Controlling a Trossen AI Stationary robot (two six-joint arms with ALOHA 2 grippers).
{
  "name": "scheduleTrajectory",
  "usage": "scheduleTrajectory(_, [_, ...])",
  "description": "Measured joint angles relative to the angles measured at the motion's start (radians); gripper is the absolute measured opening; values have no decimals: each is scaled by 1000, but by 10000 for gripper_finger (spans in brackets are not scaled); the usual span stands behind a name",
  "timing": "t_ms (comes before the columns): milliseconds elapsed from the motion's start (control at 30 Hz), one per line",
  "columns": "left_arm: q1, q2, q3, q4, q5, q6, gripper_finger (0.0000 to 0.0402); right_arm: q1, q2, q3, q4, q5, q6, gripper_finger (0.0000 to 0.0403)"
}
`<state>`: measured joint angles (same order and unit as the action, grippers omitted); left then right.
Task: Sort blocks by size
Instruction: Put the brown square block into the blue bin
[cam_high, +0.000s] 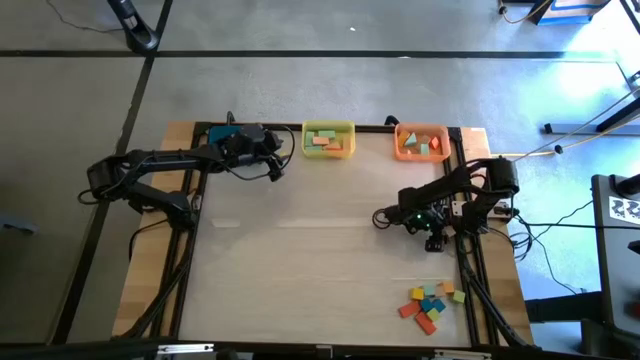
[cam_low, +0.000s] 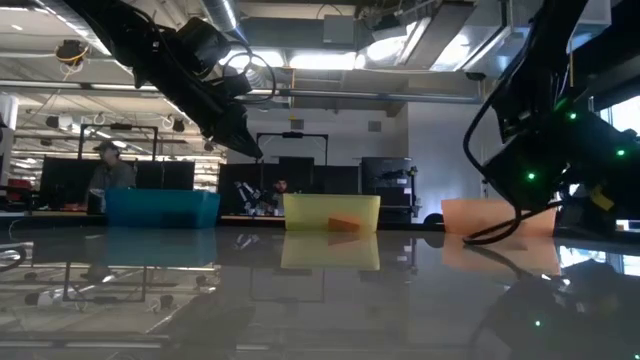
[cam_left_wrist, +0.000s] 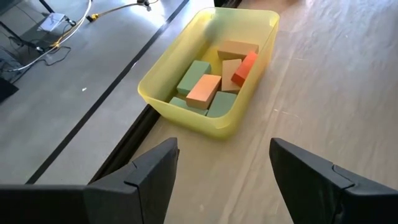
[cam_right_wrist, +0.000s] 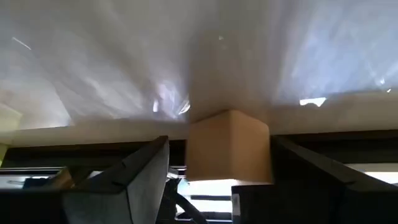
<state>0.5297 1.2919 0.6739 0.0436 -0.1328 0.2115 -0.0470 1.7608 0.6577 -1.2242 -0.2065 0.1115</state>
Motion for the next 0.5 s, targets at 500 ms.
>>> scheduleTrajectory(500, [0,0,0,26,0,13,241,67,131,37,-31,116,8,172])
